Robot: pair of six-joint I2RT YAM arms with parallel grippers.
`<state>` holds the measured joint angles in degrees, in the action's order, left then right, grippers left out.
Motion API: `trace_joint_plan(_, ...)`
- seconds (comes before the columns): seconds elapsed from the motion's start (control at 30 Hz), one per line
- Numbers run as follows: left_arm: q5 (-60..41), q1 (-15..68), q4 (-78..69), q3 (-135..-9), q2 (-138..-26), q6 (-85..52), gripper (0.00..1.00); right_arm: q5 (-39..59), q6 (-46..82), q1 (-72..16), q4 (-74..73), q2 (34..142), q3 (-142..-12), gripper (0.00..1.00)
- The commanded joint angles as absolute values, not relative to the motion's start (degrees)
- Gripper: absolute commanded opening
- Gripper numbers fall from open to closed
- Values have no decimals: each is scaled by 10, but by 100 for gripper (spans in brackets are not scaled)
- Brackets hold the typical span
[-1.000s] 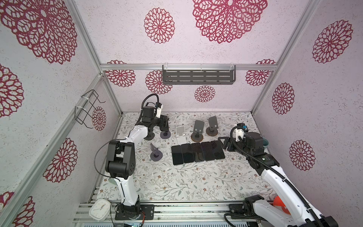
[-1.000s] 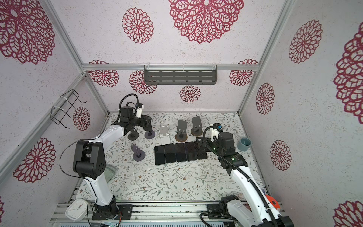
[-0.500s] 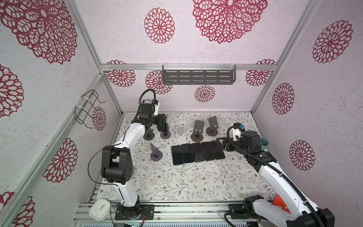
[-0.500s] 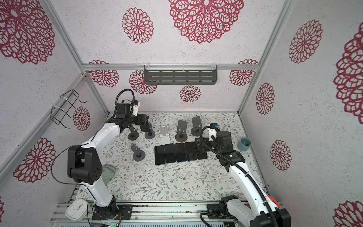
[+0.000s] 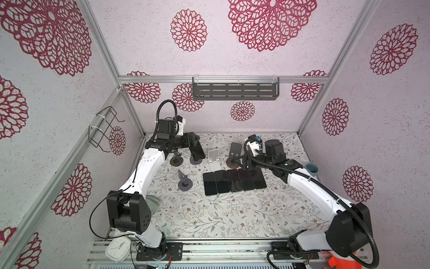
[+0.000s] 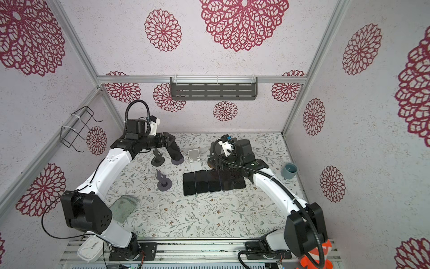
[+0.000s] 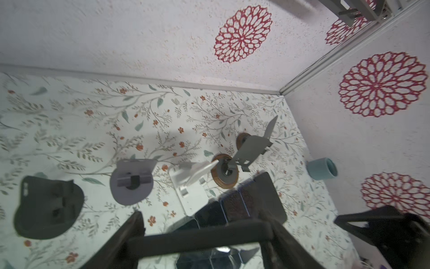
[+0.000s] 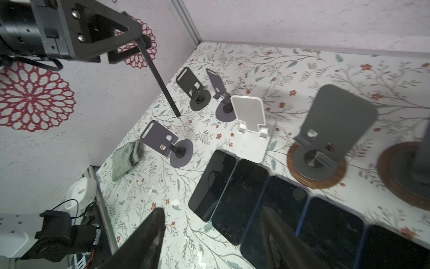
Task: Remove the phone from the phone stand
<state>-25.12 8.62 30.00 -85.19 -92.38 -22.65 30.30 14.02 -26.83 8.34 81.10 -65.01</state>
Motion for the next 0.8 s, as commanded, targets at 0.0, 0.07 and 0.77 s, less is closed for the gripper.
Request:
trace_joint_plan(0.0, -356, 91, 297, -825, -904, -292, 36, 334, 151, -295, 59, 834, -683, 66)
trace_joint_plan(0.07, -378, 99, 270, -791, -895, -306, 36, 325, 152, -313, 59, 852, -698, 64)
trace_joint_plan(0.77, -424, 127, 214, -764, -932, -335, 33, 316, 161, -381, 26, 954, -752, 39)
